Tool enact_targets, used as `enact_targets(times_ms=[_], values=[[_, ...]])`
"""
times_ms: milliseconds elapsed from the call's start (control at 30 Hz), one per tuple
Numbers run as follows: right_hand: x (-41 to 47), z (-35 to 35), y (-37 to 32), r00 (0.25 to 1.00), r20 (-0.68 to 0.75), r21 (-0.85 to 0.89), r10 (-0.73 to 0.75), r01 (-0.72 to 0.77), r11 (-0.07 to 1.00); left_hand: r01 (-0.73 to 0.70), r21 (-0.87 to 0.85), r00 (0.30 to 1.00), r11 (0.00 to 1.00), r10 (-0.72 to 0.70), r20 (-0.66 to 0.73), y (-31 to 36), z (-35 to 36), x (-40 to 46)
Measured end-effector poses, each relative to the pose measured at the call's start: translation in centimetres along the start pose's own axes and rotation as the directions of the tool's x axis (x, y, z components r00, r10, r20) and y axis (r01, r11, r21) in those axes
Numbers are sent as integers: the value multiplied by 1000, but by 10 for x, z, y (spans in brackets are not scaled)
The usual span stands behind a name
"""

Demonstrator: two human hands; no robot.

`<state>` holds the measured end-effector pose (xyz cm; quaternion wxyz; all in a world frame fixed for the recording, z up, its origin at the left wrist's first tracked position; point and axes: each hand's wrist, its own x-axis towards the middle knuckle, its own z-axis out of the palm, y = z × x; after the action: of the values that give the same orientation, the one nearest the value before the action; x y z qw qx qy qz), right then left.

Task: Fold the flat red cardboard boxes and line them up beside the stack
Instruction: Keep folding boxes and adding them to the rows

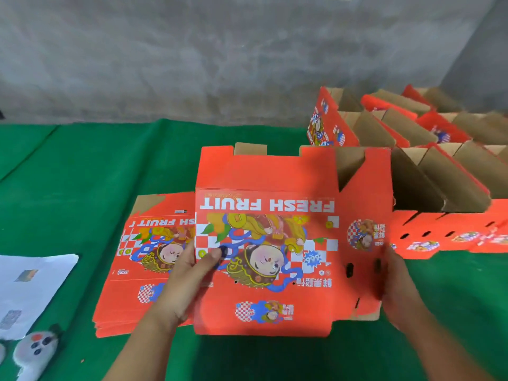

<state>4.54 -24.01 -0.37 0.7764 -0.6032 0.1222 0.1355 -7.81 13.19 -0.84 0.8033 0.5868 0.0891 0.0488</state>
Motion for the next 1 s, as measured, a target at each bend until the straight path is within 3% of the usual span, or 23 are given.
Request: enact_targets(times_ms=[133, 233, 333, 433, 500, 600, 733, 867, 933, 1000], values=[[-10, 0, -10, 987, 90, 69, 134, -140, 988, 17, 153, 985, 988, -42, 165, -20, 51, -13], [-17, 4, -19, 986, 76, 147, 147, -157, 977, -96, 245, 995, 965, 84, 60, -30, 75, -20], [-15, -14, -24, 996, -26, 52, 85, -84, 995, -171, 300, 985, 939, 167, 39, -33, 74, -26], [-20, -36, -31, 998, 11, -24, 63, -63, 998, -263, 545, 960, 796, 270, 69, -49, 80, -33], [-21, -50, -35, 996, 78, 1, 54, -54, 999, -277, 618, 952, 736, 296, 75, -62, 91, -38], [-31, -65, -41, 998, 58, 72, 23, -27, 997, -202, 618, 975, 760, 213, 57, -80, 105, -44], [-36, -80, -38, 993, 113, 119, -25, 11, 993, -29, 753, 992, 657, 110, -58, -100, 124, -53], [-32, -85, -40, 997, 76, 100, -30, 22, 995, 95, 555, 995, 827, -95, -29, -96, 157, -55], [-27, -97, -39, 999, 32, 102, -41, 37, 994, 119, 560, 989, 820, -150, 10, -92, 162, -62], [-25, -110, -36, 989, -105, 42, -100, 105, 994, 179, 522, 979, 834, -206, -5, -86, 175, -60]])
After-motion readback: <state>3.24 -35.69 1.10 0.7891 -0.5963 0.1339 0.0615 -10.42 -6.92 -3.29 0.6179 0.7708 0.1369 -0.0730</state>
